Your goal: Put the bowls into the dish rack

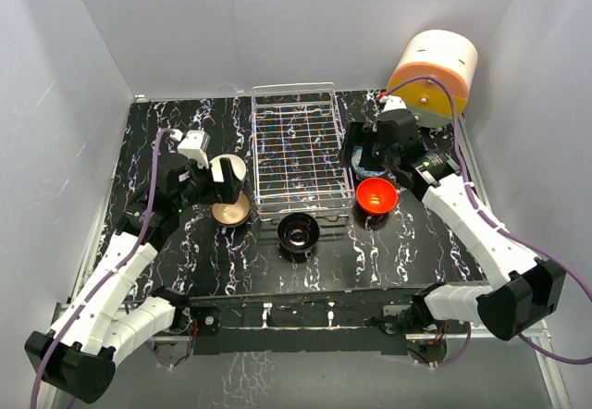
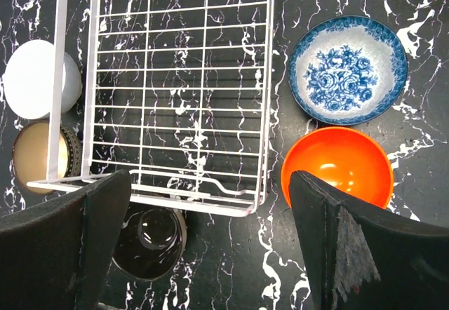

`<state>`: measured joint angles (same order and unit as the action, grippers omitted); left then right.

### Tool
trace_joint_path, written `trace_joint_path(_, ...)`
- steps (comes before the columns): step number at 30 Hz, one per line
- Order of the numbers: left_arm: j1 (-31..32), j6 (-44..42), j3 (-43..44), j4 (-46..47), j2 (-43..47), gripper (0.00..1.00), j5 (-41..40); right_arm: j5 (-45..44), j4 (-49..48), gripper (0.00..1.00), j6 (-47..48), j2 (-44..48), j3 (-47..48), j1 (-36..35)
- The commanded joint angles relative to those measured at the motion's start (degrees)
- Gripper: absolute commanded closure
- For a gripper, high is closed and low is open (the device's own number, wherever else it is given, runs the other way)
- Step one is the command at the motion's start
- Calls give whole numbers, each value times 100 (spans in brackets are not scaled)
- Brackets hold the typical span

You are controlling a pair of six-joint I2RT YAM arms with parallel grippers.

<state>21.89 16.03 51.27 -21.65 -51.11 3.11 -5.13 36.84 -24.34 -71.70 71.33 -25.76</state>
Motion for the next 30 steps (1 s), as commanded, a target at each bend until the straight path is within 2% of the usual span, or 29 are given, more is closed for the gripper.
trace_joint_path(1, 26, -39, 117, -129, 148, 3, -89, -124, -449, 1, 336, 165, 125, -10)
trace_joint_path(6, 26, -46, 150, -222, 200, 3, -117, 172, -470, 1, 838, -27, 228, -6)
trace_joint_path(12, 26, -52, 168, -314, 361, 3, -135, -517, -591, 1, 831, -203, 371, 66)
trace_joint_path(18, 26, -88, 242, -443, 478, 3, -92, -356, -654, 1, 585, -616, 552, 846)
trace_joint_path(21, 26, -174, 312, -562, 498, 3, -116, -359, -855, 7, 434, -668, 333, 1333)
trace_joint_path(25, 26, -215, 351, -604, 489, 3, -75, 134, -1173, 15, 332, -811, -92, 1937)
trace_joint_path(30, 26, -158, 253, -513, 471, 3, -23, 799, -1408, 37, 320, -1237, -405, 2253)
